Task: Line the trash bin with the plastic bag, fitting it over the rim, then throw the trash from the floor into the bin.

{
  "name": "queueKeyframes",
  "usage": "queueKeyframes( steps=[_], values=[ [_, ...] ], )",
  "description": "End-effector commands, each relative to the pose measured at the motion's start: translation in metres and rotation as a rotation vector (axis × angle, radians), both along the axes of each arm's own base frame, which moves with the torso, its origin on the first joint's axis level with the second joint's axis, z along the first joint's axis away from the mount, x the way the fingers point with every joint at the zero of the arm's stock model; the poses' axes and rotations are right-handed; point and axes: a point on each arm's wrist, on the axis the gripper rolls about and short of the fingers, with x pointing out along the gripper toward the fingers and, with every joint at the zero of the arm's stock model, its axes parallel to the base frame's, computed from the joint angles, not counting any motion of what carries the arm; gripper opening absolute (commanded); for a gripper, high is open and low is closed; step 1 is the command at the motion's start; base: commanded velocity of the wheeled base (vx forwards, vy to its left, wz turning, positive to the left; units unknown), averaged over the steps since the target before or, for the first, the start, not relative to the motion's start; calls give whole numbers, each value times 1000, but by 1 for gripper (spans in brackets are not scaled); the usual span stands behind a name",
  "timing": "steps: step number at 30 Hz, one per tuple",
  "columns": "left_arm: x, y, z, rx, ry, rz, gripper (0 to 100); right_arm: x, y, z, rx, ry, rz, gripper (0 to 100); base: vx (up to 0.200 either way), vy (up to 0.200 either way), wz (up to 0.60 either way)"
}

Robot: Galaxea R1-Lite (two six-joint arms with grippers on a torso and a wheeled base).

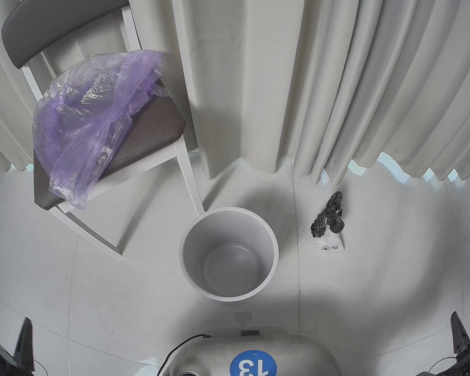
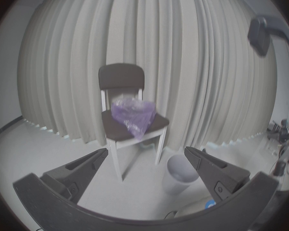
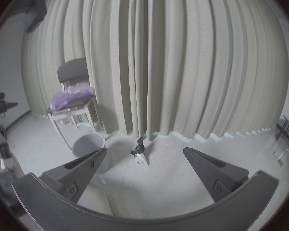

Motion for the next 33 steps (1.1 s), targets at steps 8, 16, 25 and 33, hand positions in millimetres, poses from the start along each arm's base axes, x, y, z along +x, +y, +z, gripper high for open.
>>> queueKeyframes(
  steps=[8, 16, 25, 33],
  values=[
    [34, 5, 98, 245, 265, 226, 100, 18, 2, 129, 11, -72, 88, 100, 0, 0, 0],
    [98, 3, 121, 447, 452, 198, 100, 98, 1, 175, -101, -49, 45, 100, 0, 0, 0],
    [154, -13, 113, 589, 603, 71, 100, 98, 1, 146, -102, 50, 30, 100, 0, 0, 0],
    [207, -28, 101, 787, 637, 95, 100, 101, 2, 142, -105, 72, 37, 100, 0, 0, 0]
  ],
)
